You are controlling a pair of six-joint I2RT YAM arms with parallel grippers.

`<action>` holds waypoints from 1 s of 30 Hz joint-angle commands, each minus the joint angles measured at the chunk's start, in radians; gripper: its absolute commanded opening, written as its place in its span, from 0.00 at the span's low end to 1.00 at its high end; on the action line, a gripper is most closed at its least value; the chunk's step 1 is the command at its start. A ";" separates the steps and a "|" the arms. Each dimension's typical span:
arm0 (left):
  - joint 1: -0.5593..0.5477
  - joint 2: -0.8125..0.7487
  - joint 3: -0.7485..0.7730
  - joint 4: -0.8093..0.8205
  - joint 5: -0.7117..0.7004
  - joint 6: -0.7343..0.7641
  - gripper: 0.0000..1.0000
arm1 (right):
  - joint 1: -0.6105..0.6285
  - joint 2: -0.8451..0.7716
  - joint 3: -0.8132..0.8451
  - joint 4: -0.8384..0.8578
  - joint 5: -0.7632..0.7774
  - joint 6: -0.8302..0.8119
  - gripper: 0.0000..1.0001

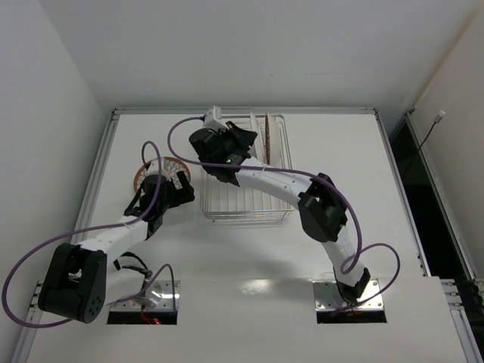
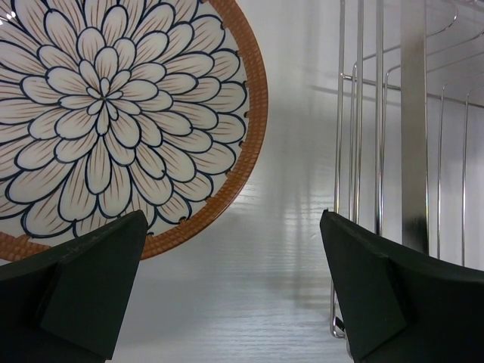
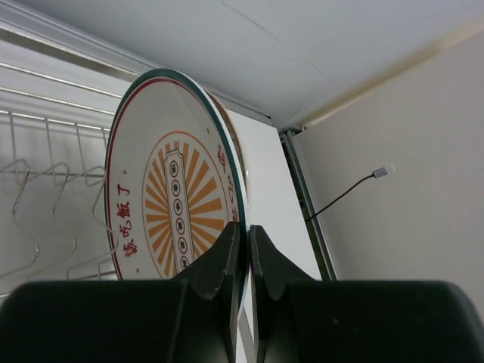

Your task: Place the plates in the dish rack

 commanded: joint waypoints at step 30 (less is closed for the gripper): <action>-0.008 0.029 0.022 0.033 -0.039 -0.015 0.99 | -0.084 -0.140 0.021 -0.289 -0.090 0.369 1.00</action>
